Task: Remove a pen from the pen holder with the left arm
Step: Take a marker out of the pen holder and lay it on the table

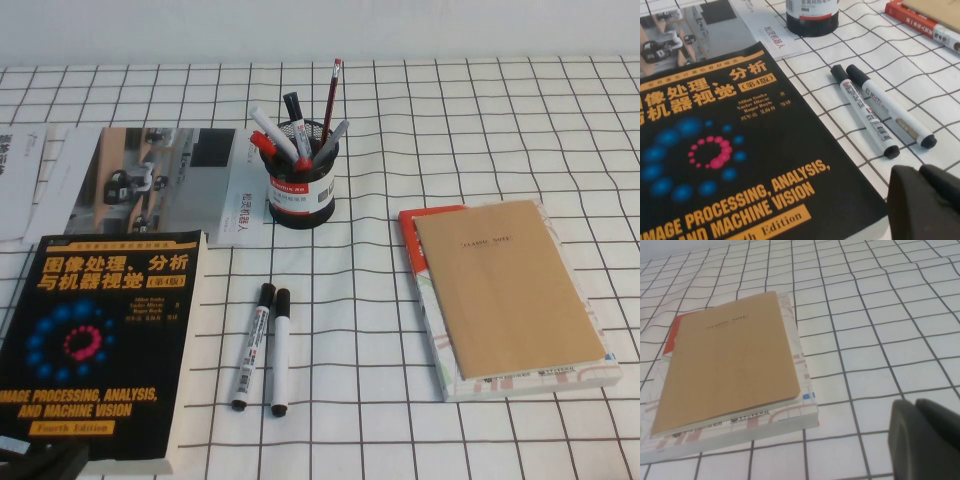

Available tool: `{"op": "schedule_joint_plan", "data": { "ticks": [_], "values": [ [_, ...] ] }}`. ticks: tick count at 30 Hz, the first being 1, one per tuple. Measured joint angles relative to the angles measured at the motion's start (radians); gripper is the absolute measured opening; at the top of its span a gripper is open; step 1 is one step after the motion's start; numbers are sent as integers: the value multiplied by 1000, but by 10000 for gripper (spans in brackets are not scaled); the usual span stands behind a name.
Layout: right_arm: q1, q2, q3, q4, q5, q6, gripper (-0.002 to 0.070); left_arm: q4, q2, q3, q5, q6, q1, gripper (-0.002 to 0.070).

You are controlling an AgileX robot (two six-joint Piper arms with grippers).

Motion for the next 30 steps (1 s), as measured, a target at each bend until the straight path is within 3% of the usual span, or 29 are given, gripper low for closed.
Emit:
{"op": "schedule_joint_plan", "data": {
  "ticks": [15,26,30],
  "values": [
    [0,0,0,0,0,0,-16,6,-17,134,-70,0,9,-2],
    [0,0,0,0,0,0,-16,68,-133,141,-103,-2,244,-2],
    [0,0,0,0,0,0,-17,87,-228,141,-103,-2,289,-3]
  ]
}}
